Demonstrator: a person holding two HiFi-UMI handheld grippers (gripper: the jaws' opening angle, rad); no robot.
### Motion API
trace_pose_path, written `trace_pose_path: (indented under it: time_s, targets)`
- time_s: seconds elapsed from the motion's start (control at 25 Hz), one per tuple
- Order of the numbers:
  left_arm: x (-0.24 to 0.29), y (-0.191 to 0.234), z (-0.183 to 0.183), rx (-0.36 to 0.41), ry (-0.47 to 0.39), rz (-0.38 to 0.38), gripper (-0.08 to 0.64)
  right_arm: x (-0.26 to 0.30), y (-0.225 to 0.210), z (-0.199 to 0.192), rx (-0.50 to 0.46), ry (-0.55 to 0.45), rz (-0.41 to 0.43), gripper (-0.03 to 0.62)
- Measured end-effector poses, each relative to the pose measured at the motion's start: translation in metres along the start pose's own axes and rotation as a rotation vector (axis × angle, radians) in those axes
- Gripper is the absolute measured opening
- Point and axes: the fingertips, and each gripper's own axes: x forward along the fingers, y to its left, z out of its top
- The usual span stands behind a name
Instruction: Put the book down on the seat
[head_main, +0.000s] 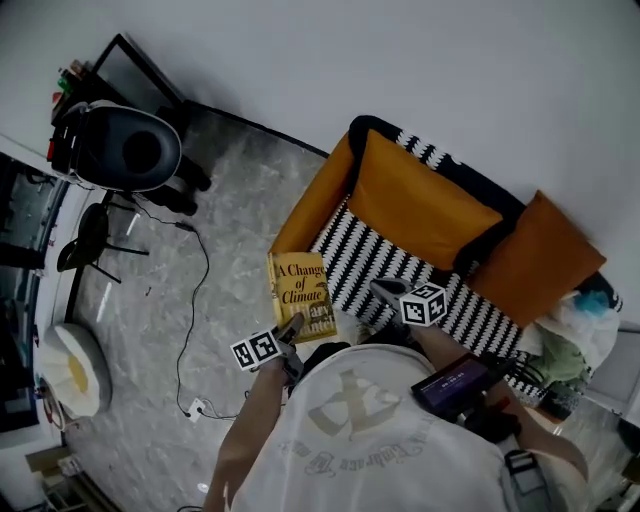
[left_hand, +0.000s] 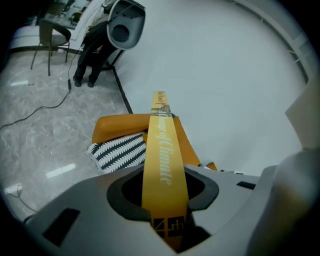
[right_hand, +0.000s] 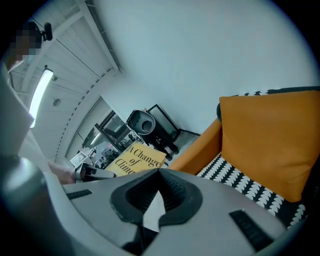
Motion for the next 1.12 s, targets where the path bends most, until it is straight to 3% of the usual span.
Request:
trace_pose_path:
  time_s: [0.24, 0.48, 0.92, 1.12]
  targets:
    - [0.034, -0.016, 0.032, 0.072, 0.047, 0.016, 0.147, 0.000, -0.018, 0.009, 0.014, 0.013, -0.025, 0.015]
    - [0.062, -0.021, 0.049, 0.246, 0.148, 0.068, 0.147, -0.005, -0.031, 0.011, 0.060, -0.005, -0.082, 0.015]
    - [0.115, -0.008, 0.096, 0.454, 0.319, 0.096, 0.147, 0.009, -0.038, 0.019, 0.171, -0.099, -0.233, 0.015]
    - [0.132, 0.006, 0.098, 0.565, 0.408, 0.111, 0.147, 0.012, -0.049, 0.026, 0.199, -0.137, -0.300, 0.015]
